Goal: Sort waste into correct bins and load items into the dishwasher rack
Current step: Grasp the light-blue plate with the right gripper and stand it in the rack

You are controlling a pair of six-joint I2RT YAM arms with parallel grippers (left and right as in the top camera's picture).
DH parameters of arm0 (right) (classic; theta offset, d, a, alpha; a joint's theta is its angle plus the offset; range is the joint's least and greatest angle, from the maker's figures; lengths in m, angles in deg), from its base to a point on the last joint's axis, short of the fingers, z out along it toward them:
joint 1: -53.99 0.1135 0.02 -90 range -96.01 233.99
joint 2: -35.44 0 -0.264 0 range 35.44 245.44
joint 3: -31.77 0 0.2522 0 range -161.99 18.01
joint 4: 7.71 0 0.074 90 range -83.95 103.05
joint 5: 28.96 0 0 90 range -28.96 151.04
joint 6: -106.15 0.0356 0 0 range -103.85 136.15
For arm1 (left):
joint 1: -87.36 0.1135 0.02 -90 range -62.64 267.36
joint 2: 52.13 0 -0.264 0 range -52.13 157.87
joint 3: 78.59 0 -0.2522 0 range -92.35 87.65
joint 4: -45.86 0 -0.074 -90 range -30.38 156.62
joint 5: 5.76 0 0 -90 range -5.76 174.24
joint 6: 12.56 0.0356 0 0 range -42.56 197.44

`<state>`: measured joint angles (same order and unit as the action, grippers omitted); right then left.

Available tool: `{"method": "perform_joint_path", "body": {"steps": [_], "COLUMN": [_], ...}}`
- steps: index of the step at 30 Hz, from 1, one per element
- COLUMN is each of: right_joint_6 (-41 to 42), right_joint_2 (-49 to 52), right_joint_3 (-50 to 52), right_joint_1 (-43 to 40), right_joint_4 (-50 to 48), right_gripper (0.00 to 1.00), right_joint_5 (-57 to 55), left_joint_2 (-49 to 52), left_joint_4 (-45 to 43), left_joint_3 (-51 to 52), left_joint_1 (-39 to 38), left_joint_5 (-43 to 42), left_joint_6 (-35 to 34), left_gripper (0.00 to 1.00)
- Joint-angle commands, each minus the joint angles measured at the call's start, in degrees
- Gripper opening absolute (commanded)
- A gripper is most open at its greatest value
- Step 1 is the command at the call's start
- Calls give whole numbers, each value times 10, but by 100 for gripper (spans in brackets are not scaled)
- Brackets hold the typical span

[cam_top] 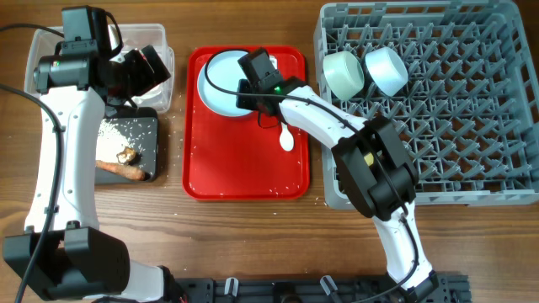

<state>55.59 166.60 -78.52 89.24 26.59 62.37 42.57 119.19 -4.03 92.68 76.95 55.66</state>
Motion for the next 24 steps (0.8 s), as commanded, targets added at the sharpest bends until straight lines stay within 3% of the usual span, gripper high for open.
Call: {"method": "perform_joint_path", "body": {"steps": [1,4,7,13,22,24], "right_joint_6": [12,-35,-60,33,88,87], "right_joint_2": [13,-8,-62,-50,16,16], "right_joint_3": [0,-33,-77,-59,-57,-57], "right_joint_1": [-2,-2,-5,-4,-4,-4], "right_joint_4": [14,59,139,223,259,258], "right_gripper": [44,47,54,52,40,29], "right_joint_5": [-26,-10,-75,-84,7,6], "left_joint_2": [0,0,0,0,0,0], "left_joint_4": [-2,-2,-2,-2,-2,-2], "left_joint_3": [-5,-5,-5,-5,-5,-5], "left_joint_1": [2,2,2,2,2,2], "left_joint_5": [3,3,3,3,3,3], "left_joint_6": [1,1,1,1,1,1], "left_gripper": [100,100,100,100,100,100]}}
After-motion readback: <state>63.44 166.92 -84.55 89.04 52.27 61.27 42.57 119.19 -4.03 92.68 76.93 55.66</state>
